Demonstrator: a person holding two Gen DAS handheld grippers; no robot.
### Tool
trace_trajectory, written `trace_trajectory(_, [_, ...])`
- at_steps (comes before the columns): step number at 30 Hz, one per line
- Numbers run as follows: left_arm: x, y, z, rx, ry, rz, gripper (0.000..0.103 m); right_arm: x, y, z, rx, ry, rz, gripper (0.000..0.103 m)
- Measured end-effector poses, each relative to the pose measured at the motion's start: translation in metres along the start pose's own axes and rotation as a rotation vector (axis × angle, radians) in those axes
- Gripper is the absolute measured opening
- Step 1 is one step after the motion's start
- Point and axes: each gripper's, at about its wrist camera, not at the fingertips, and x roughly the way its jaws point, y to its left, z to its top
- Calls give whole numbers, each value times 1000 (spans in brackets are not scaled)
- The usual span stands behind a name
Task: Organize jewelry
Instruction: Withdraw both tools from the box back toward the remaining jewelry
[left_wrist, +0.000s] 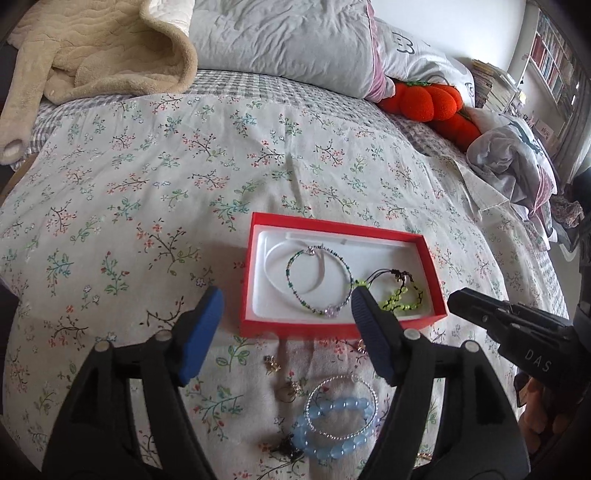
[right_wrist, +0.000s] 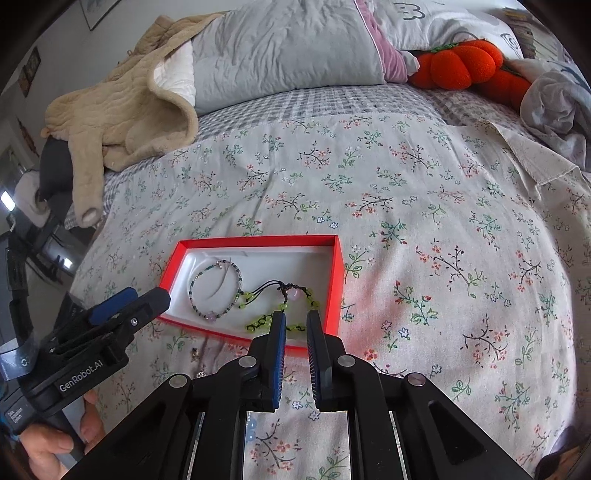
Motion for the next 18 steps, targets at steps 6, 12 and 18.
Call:
trace_trajectory(6, [4,4,-24,53,108,96,84,1,1,-20,-27,76,-58,14])
trace_trajectory(12, [6,10,-45,77,183,138,84,7,-2,-41,-56,145,-91,15])
trace_trajectory(18, [6,14,-61,57,263,101,84,5,-2,-58,-60,191,-101,54])
